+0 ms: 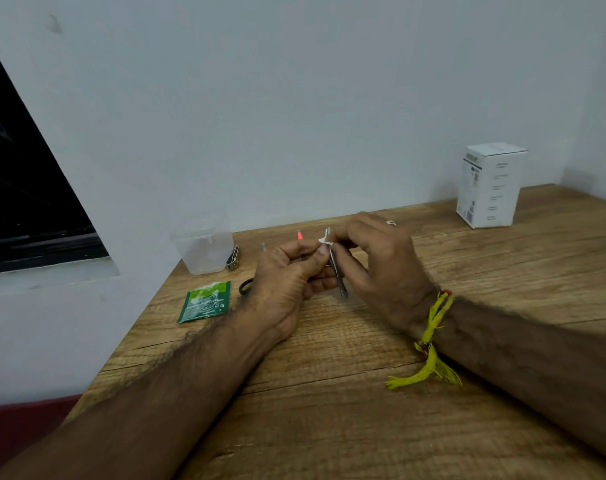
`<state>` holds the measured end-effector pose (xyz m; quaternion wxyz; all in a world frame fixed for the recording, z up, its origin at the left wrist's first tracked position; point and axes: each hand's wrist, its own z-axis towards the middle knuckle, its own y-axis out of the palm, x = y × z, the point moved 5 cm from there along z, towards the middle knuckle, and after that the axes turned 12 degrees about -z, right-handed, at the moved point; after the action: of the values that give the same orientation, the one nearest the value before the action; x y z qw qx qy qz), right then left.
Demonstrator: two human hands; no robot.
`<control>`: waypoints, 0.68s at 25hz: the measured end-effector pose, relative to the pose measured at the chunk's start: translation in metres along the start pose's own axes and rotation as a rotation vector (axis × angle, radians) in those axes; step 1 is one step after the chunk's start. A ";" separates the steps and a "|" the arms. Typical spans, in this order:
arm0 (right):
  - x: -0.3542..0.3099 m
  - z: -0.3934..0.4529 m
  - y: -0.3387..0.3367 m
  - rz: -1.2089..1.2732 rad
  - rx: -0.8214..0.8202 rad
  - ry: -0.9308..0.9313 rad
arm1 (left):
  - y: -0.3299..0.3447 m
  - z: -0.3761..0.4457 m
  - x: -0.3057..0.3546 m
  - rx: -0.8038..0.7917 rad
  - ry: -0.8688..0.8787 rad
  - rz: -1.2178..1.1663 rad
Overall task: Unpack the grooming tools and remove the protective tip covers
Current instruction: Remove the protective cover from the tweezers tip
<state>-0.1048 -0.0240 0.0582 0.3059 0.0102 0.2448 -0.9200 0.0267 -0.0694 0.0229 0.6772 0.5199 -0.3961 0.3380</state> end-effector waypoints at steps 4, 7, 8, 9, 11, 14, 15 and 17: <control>0.003 0.001 -0.002 0.028 -0.011 0.013 | 0.000 0.002 0.000 -0.011 -0.011 0.016; 0.006 0.000 -0.002 0.050 -0.061 -0.021 | -0.001 0.003 -0.001 -0.023 -0.030 -0.015; 0.007 0.001 -0.003 0.051 -0.065 -0.025 | -0.002 0.004 -0.001 -0.036 -0.034 -0.020; 0.009 0.001 -0.004 0.051 -0.058 -0.024 | -0.002 0.004 -0.001 -0.044 -0.037 -0.022; 0.009 0.000 -0.005 0.046 -0.059 -0.046 | -0.002 0.004 -0.001 -0.032 -0.042 -0.030; 0.004 -0.001 -0.005 0.034 -0.070 -0.090 | -0.002 0.003 -0.001 -0.026 -0.044 -0.025; 0.004 -0.001 -0.004 0.033 -0.068 -0.089 | -0.002 0.002 -0.001 -0.022 -0.042 -0.016; 0.005 -0.002 -0.003 0.028 -0.082 -0.099 | -0.002 0.002 0.000 -0.015 -0.041 -0.009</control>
<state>-0.1110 -0.0236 0.0574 0.3306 -0.0445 0.2667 -0.9042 0.0282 -0.0723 0.0219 0.6746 0.5233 -0.4100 0.3210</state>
